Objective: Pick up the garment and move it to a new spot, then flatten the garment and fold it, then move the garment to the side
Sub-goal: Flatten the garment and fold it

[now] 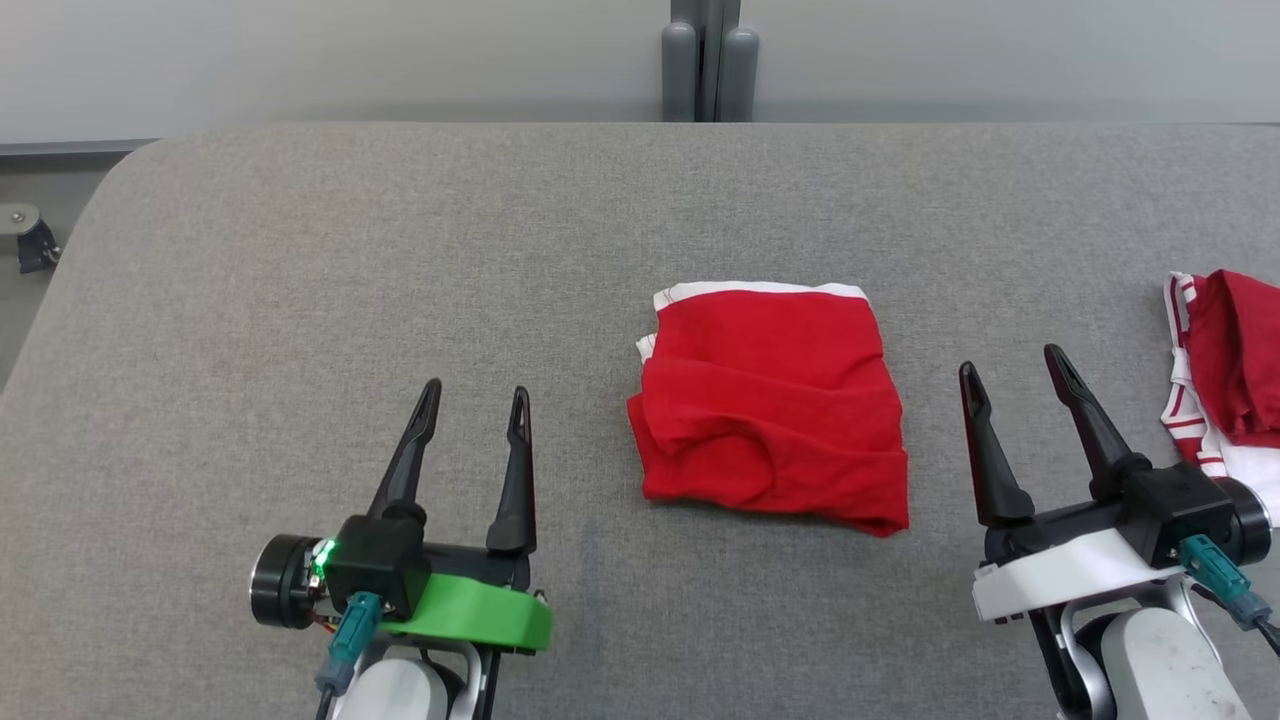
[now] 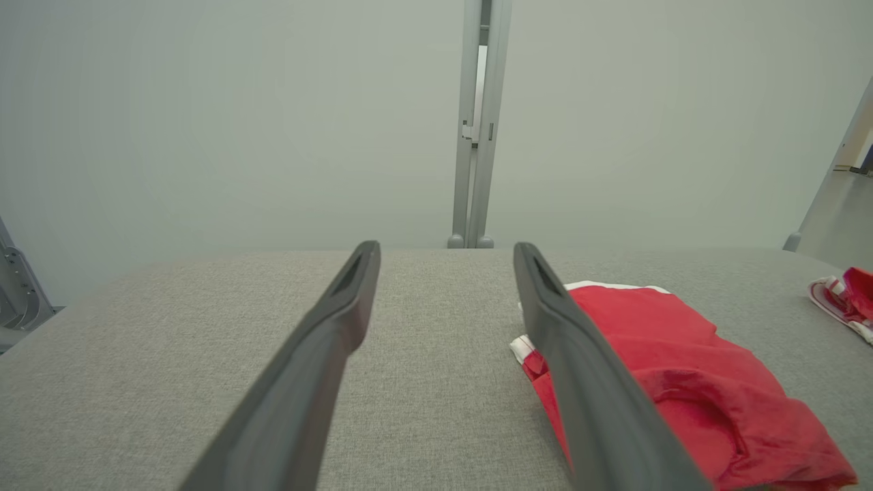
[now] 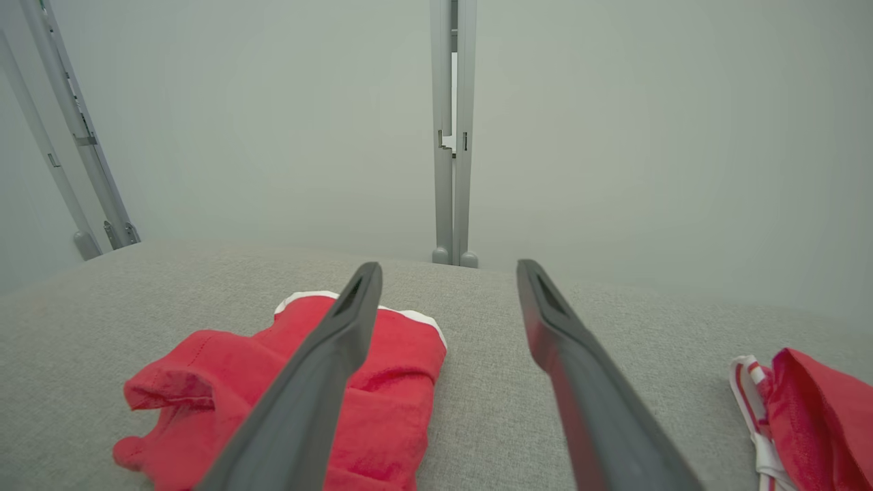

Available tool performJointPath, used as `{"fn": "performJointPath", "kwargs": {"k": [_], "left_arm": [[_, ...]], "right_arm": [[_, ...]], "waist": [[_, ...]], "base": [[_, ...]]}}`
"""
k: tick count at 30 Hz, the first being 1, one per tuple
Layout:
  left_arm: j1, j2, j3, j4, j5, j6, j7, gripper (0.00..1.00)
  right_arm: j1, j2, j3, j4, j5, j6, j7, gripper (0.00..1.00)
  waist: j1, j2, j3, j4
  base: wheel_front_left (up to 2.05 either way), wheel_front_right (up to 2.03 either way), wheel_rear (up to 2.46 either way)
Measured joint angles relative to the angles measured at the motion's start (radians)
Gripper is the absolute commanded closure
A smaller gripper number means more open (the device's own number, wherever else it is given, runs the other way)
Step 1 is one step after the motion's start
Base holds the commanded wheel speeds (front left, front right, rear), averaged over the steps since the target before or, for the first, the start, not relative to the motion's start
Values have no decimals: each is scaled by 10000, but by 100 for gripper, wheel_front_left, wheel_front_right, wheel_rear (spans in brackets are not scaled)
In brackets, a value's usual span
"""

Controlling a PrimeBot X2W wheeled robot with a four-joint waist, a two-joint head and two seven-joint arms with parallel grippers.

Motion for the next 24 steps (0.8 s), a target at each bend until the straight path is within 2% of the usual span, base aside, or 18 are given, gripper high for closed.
{"fn": "performJointPath", "kwargs": {"k": [2, 3, 4, 5, 10, 19, 24], "left_arm": [[-23, 0, -61, 25, -15, -23, 0, 0], [-31, 0, -92, 54, -29, -63, 0, 0], [-34, 0, -125, 79, -31, -86, 0, 0], [-36, 0, -169, 104, -58, -94, 0, 0], [-128, 0, -389, 161, -188, -111, -2, 0], [-437, 0, -930, 140, -435, -25, -2, 0], [-556, 2, -1099, 138, -523, 36, 0, 0]], "right_arm": [[-23, -15, 111, 82, 21, 0, -2, 0], [-46, -40, 178, 142, 59, 0, -4, 51], [-105, -86, 265, 201, 88, 0, -6, 96], [-184, -157, 391, 253, 98, 0, -10, 100], [-766, -506, 1137, 886, 318, 2, -10, 100], [-2603, -1912, 2871, 3127, 782, 6, -10, 100], [-3390, -2389, 3887, 4443, 1386, 6, -10, 100]], "waist": [[0, 0, 58, 53], [0, 0, 80, 88], [0, 0, 105, 135], [0, 0, 129, 186], [0, 0, 266, 482], [0, 0, 566, 1413], [0, 0, 720, 2028]], "base": [[0, 0, 0], [0, 0, 0], [0, 0, 0], [0, 0, 0], [0, 0, 0], [0, 0, 0], [0, 0, 0]]}}
